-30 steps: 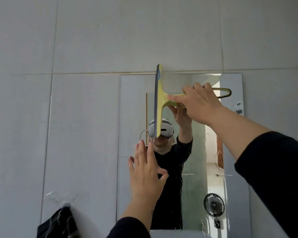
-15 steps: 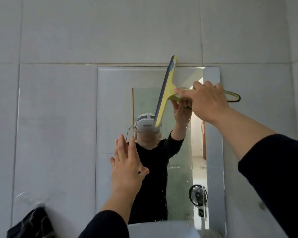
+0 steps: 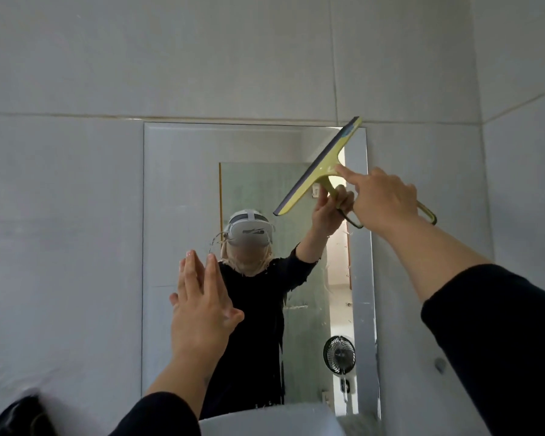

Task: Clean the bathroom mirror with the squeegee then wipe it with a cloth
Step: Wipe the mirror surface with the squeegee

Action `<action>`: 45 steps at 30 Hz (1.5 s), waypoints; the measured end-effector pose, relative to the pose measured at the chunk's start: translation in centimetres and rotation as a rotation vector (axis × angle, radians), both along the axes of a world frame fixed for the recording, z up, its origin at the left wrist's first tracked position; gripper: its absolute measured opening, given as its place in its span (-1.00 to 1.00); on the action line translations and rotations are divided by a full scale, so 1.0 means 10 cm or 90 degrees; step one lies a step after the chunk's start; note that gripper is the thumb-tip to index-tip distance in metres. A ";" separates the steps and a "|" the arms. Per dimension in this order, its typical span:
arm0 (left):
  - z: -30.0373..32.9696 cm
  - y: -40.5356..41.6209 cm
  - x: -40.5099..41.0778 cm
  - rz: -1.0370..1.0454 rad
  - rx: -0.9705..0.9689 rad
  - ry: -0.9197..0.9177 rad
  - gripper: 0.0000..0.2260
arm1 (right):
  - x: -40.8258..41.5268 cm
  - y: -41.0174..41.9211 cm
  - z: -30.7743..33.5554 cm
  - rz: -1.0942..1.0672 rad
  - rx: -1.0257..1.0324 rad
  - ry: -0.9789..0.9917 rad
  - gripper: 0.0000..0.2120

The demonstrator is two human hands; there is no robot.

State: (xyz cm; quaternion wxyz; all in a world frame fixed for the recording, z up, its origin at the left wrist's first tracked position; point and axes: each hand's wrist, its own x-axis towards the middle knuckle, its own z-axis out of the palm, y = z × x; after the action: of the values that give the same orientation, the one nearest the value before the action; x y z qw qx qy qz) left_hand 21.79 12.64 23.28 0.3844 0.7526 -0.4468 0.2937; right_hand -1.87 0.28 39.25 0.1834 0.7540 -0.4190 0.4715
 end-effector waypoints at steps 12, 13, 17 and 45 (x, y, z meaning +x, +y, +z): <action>-0.01 0.00 0.01 0.004 0.001 -0.006 0.00 | 0.14 0.11 -0.32 0.022 0.117 -0.149 -0.48; -0.01 0.00 0.01 0.008 0.001 -0.009 0.00 | 0.15 0.12 -0.38 0.026 0.138 -0.166 -0.47; -0.01 0.00 0.01 0.019 0.001 -0.019 -0.01 | 0.20 0.19 -0.57 0.058 0.196 -0.214 -0.43; -0.44 0.48 0.55 0.112 0.044 -0.052 -0.04 | 1.47 1.00 -1.03 0.310 0.322 -0.495 -0.49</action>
State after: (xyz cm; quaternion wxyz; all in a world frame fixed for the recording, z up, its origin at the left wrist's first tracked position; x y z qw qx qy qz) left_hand 27.27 17.47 18.87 0.3120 0.7891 -0.4043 0.3412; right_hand 12.87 10.29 28.95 -0.2883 0.6198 -0.3697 0.6293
